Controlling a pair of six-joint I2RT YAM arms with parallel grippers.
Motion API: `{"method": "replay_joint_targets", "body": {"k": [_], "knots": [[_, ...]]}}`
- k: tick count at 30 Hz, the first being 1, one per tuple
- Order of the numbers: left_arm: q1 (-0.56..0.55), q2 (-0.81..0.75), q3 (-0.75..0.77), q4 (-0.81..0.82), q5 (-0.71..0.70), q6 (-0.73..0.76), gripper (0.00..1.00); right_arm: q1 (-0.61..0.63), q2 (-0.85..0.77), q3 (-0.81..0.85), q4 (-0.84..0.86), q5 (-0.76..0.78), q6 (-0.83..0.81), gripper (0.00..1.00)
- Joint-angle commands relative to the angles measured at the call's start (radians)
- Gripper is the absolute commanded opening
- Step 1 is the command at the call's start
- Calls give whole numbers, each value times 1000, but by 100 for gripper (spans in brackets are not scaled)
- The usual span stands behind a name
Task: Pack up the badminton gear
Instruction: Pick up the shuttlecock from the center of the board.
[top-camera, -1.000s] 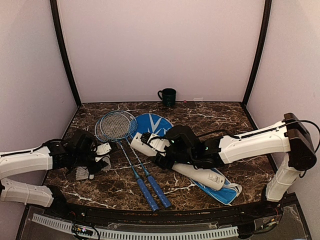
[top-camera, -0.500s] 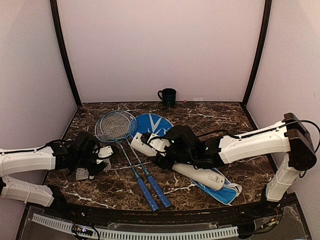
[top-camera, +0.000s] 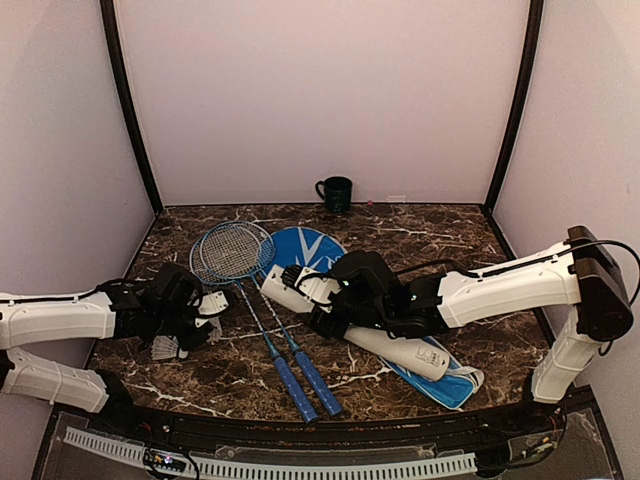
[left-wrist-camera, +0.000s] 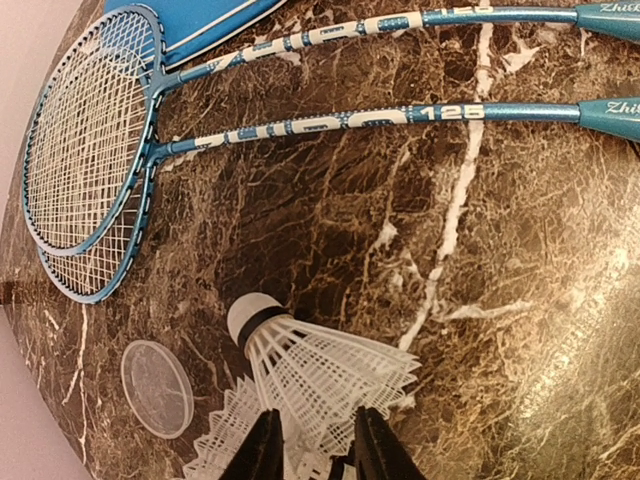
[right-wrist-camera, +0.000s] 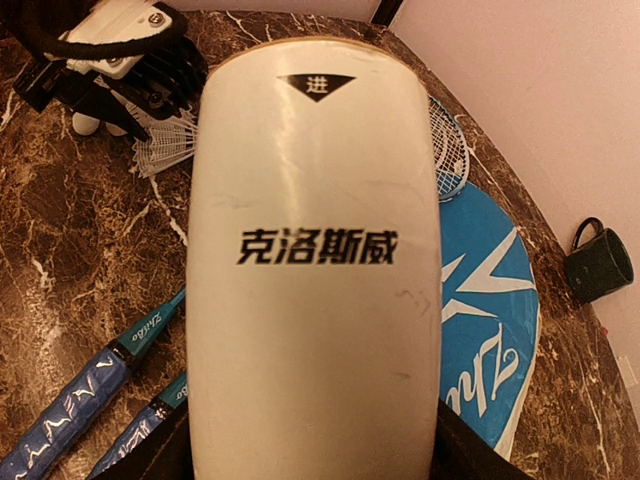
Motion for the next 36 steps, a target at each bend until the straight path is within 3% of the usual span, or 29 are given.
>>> {"method": "replay_joint_targets", "body": {"k": [1,8,16,36], "knots": [[-5,32,1,6,1,5,25,1,-28,-14,73,-13,16,68],[-5,53,9,7,-14,4,18,1,-31,-15,74,-11,16,68],[-6,17,15,17,0,0,0,1,-36,-23,76,-3,17,68],[-5,-279,55,101,122,-207,0,1,-80,-61,67,26,27,68]]}}
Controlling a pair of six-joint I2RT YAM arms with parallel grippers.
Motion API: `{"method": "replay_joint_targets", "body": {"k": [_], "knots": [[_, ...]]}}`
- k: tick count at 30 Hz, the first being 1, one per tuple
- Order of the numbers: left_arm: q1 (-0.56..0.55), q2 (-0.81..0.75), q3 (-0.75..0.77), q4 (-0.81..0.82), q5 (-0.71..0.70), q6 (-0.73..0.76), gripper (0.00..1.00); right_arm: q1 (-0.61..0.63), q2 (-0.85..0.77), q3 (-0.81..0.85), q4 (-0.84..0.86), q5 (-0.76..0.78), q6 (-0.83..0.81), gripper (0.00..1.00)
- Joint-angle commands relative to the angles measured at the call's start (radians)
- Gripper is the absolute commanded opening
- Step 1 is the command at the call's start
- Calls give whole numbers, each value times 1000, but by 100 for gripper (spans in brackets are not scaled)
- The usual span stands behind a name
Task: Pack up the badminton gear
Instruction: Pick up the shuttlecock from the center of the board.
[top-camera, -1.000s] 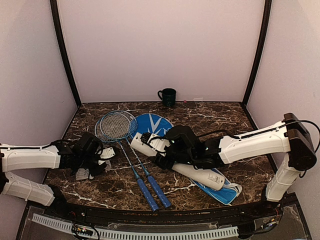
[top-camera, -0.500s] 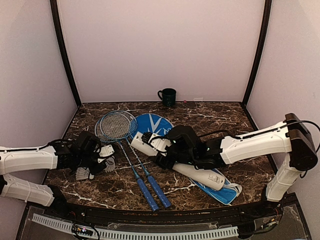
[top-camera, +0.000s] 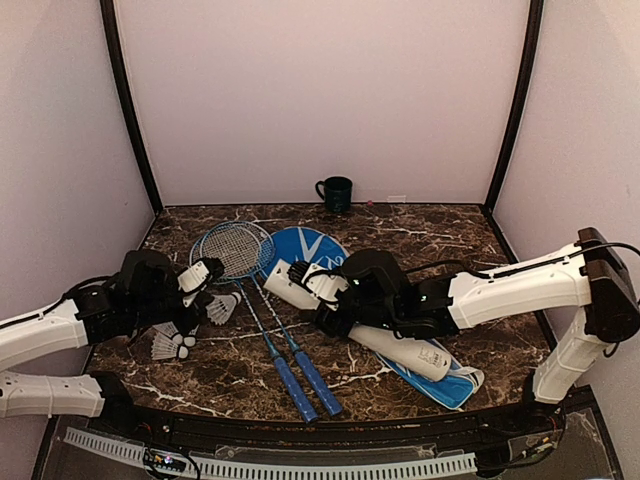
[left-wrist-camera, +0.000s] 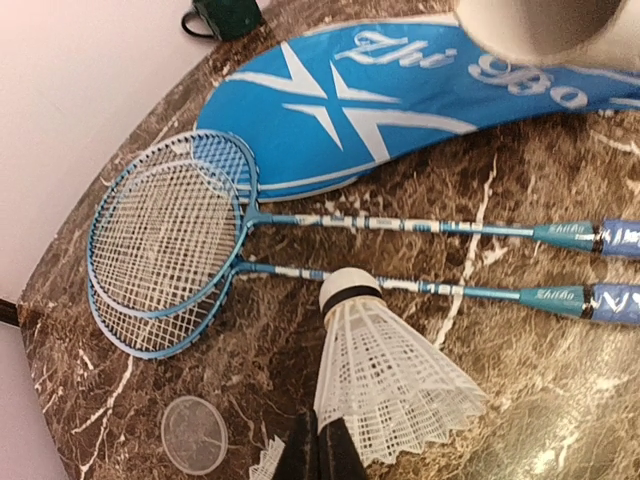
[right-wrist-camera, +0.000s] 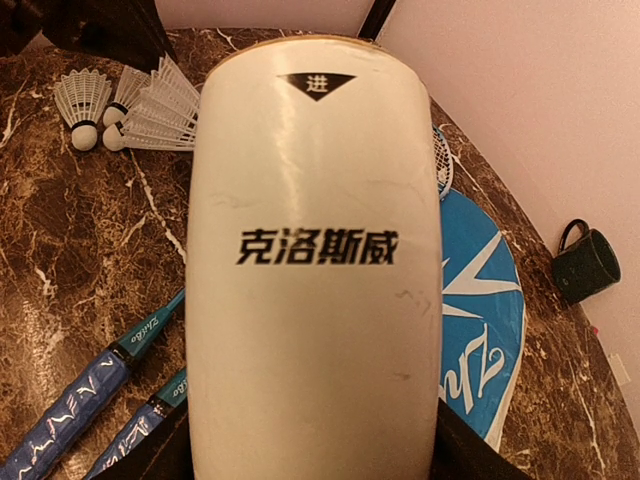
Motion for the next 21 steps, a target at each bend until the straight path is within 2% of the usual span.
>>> {"method": "replay_joint_targets", "body": {"k": [1,7,11,21], "knots": [[-6,-79,45,58,47,-100,0,1,-28,-17,34,15,23,68],[-3,-95,99,28,91,-205,0,1,-29,-8,26,15,16,68],[14,-80,143,16,170,-243,0,2,-28,-7,22,15,15,68],[211,-17,215,96,501,-358,0,7,-29,-3,18,30,19,68]]}}
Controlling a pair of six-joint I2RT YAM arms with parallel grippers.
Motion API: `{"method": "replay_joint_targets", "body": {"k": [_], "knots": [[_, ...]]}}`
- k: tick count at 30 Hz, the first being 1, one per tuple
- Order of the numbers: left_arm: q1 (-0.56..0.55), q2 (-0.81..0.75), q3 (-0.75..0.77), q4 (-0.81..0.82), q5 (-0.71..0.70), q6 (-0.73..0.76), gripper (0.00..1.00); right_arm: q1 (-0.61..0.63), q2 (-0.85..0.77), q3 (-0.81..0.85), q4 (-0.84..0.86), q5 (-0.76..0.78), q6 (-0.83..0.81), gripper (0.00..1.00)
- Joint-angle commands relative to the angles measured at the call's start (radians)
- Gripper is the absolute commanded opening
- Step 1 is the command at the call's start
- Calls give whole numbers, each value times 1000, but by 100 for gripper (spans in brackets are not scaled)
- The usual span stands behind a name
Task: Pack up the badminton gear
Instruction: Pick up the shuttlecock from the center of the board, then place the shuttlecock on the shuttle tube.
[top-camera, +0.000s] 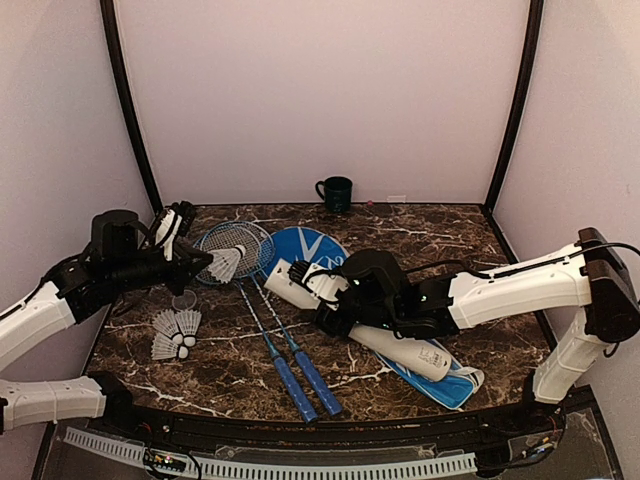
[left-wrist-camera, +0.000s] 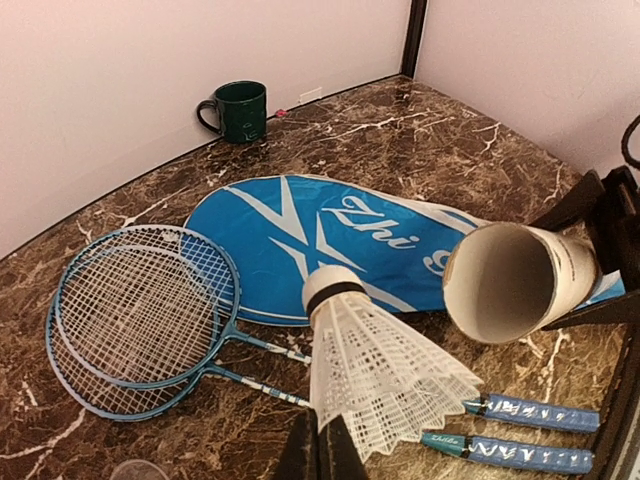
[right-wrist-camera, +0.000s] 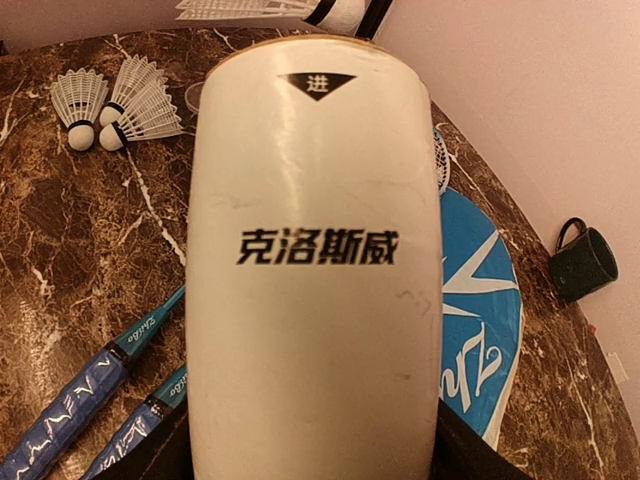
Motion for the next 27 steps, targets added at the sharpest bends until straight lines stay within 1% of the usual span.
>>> {"method": "replay_joint_targets", "body": {"k": [1,8,10,16,21,27], "knots": [[52,35,55,61,181,-91,0,7,-26,-2,16,25,19,68],[108,102,95,98,386,-227,0,11,-26,-4,14,34,20,68],[120,106,93,118,441,-275,0,10,-56,-5,14,37,20,68],[146,80,78,164,562,-402,0,14,-67,-10,17,43,19,68],[153,45,50,250,685,-526,0,20,-72,-17,26,52,17,68],[158,44,59,295,769,-679,0,33,-96,-29,24,73,8,68]]}}
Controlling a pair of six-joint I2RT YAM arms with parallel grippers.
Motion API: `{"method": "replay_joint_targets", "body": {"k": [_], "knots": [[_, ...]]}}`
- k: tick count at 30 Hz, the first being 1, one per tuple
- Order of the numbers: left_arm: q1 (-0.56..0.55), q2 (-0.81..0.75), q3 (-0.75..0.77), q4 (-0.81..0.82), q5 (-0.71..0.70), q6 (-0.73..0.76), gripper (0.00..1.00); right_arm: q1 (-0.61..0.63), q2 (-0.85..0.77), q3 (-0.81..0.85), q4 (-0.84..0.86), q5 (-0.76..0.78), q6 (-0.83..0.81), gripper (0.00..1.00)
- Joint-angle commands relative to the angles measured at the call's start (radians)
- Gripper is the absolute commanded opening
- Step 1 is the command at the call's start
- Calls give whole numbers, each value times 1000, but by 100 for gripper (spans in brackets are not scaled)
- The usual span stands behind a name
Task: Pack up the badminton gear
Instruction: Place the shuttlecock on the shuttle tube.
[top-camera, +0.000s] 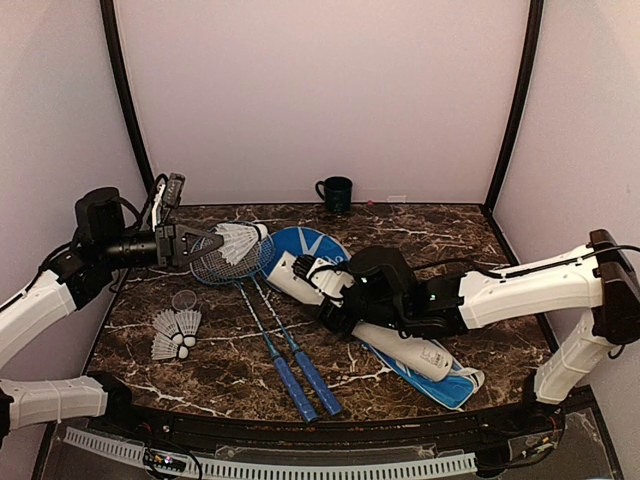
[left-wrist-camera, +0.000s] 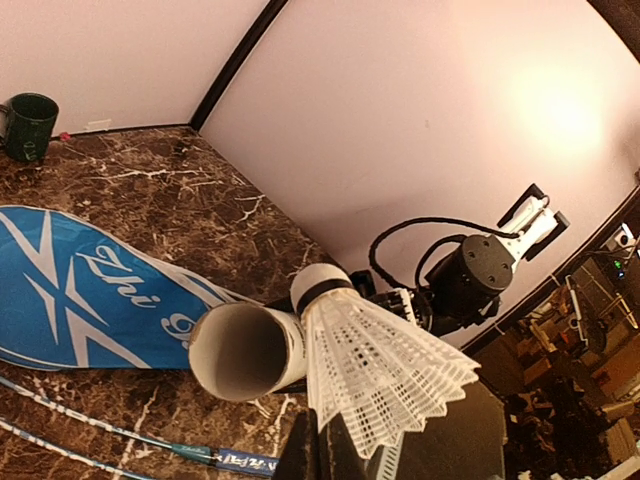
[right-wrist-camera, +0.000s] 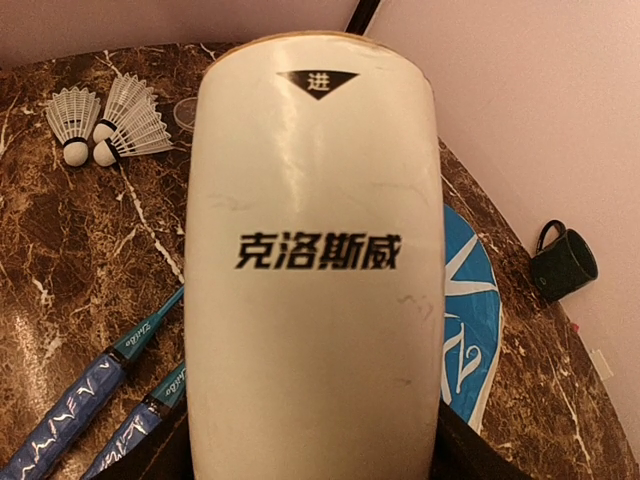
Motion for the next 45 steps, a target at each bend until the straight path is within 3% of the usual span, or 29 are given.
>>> {"method": "replay_joint_targets", "body": {"k": [1,7,18,26,45], "knots": [[9,-9,-4,77,123,-152,0,20,-52,-25,37,34,4,69],[9,44,-14,127,249,-251,0,31,-58,-32,48,42,1,69],[22,93,-34,171,324,-306,0,47,-82,-60,79,62,-10,69],[26,124,-4,65,332,-252,0,60,-105,-72,110,75,-28,69],[26,262,62,-10,444,-193,0,124,-103,-58,147,98,-91,70]]}}
